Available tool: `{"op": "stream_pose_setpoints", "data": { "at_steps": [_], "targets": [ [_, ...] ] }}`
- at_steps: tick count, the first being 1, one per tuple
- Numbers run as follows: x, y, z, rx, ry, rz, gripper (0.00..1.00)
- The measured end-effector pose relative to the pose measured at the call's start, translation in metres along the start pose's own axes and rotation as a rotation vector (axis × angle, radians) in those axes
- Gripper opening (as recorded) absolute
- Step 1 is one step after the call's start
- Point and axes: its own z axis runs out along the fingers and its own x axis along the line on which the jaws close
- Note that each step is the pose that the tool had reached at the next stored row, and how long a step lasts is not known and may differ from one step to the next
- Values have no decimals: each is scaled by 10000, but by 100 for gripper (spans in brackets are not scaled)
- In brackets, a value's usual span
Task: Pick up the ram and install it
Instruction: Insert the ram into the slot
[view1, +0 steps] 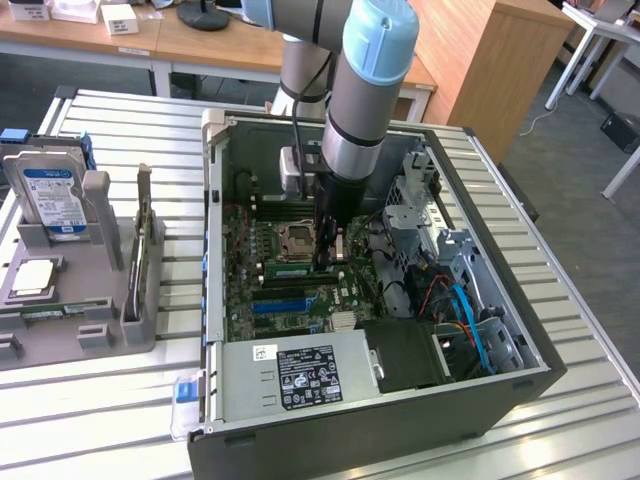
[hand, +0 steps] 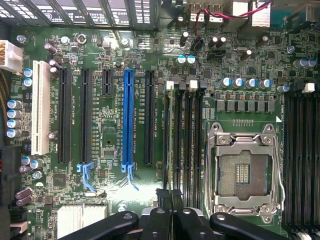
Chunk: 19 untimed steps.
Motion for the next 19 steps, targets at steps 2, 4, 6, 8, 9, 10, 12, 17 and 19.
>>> {"op": "stream_pose_setpoints", "data": {
  "at_steps": [2,4,6,8,9,10,12,17,19],
  "targets": [
    [0,-9,-1,-1,1,-3,12],
    [0,-16,-1,0,1,-1,12],
    [0,-16,0,0,0,1,12],
    [0,-16,0,0,0,1,12],
    [0,-16,0,-1,0,1,12],
    [0,-17,0,0,0,0,12],
    [-3,-17,0,-1,0,0,12],
    [-6,-17,0,0,1,0,12],
    [-6,-17,0,0,1,0,12]
  ]
}}
